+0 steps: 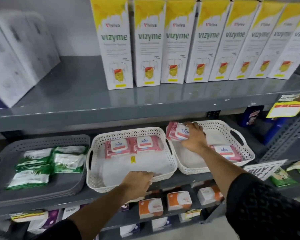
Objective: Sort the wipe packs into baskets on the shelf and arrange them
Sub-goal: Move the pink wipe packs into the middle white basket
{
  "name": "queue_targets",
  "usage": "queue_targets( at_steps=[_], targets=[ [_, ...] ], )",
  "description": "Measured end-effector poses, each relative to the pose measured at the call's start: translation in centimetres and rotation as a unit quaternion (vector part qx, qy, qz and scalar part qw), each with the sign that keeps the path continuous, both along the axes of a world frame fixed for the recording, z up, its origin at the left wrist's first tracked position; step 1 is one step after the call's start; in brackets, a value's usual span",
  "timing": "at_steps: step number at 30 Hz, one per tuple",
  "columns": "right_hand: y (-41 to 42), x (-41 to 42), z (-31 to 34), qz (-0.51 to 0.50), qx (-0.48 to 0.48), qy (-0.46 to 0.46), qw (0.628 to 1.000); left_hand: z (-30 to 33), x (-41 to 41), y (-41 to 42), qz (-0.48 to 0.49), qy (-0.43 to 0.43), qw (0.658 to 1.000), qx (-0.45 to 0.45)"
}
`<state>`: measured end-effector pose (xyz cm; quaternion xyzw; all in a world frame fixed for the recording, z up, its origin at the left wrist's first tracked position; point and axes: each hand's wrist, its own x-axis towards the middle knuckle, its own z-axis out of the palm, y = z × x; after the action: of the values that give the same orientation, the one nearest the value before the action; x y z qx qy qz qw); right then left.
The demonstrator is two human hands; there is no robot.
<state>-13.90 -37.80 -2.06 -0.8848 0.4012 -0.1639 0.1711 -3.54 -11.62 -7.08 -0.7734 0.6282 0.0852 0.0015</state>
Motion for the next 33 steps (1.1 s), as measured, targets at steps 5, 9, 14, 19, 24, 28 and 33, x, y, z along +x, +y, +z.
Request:
queue_targets(
  at_steps=[5, 9, 14, 19, 24, 28, 33],
  targets=[
    [6.4, 6.6, 0.8, 0.134, -0.008, -0.019, 0.991, 0.1, 4.3, 6.6, 0.013, 0.01, 1.0, -0.01],
    [11.8, 10.8, -0.3, 0.217, -0.051, 0.023, 0.975, 0.6, 7.3, 11.2, 0.028, 0.017, 0.999, -0.018],
    [15.9, 14.6, -3.3, 0.281, -0.084, 0.103, 0.951, 0.5, 8.5, 13.0, 0.037, -0.034, 0.999, -0.015],
    [17.4, 16.0, -5.9, 0.285, -0.1, 0.12, 0.946, 0.4, 8.2, 12.8, 0.049, -0.051, 0.997, -0.017],
    [17.9, 16.3, -6.3, 0.299, -0.086, 0.172, 0.935, 0.6, 8.4, 13.1, 0.044, -0.034, 0.998, -0.03],
    [16.7, 15.6, -6.0, 0.312, -0.015, 0.165, 0.935, 0.3, 8.5, 13.2, 0.026, -0.05, 0.998, -0.021],
    [15.0, 14.4, -4.0, 0.296, 0.012, 0.114, 0.948, 0.1, 8.3, 12.9, 0.035, -0.018, 0.999, -0.018]
  ],
)
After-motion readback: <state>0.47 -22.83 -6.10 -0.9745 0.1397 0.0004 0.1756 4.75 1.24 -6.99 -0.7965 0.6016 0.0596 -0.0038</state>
